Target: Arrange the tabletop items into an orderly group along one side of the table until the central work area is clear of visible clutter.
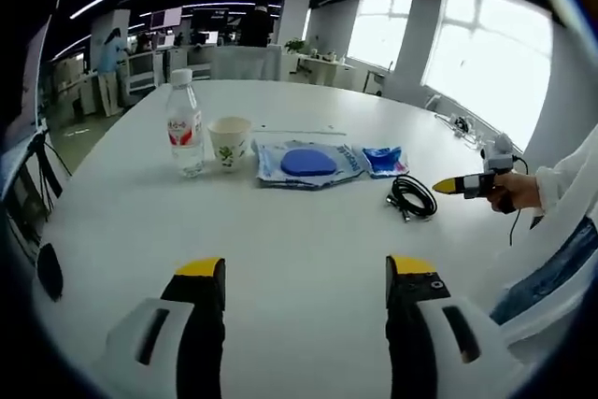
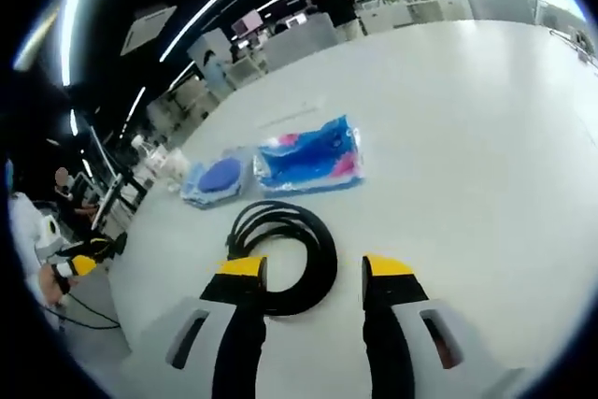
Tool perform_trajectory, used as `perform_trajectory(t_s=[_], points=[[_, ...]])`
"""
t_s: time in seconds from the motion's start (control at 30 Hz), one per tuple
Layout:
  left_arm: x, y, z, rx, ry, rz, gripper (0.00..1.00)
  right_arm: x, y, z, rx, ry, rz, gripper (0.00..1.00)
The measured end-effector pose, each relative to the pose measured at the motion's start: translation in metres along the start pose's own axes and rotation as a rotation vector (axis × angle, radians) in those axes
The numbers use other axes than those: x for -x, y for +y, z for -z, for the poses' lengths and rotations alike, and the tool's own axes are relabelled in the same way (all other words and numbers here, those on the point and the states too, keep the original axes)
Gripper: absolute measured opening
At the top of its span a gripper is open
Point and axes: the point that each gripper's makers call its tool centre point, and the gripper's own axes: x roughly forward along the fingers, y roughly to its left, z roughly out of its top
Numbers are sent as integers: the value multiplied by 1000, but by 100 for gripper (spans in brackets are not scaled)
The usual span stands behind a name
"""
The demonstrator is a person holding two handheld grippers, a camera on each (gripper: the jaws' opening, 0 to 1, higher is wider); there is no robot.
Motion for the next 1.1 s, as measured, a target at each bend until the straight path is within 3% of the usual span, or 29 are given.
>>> perform_trajectory(t_s=[0.27,0.43,0.67,0.97,1.1], points=[[12,6,-17,21,-19,-13,78,30,16,7,-8,-36,-26,62],[17,12,-20,9,-22,-5,81,41,21,22,11,-26,-7,64],[28,26,-23,-24,-35,23,87,63,38,23,36,-61,8,70],[57,46,-26,-37,-29,77,90,76,83,33,61,-106,16,74],[66,60,-19,-117,-4,97,90,79,102,43,104,-109,30,73]])
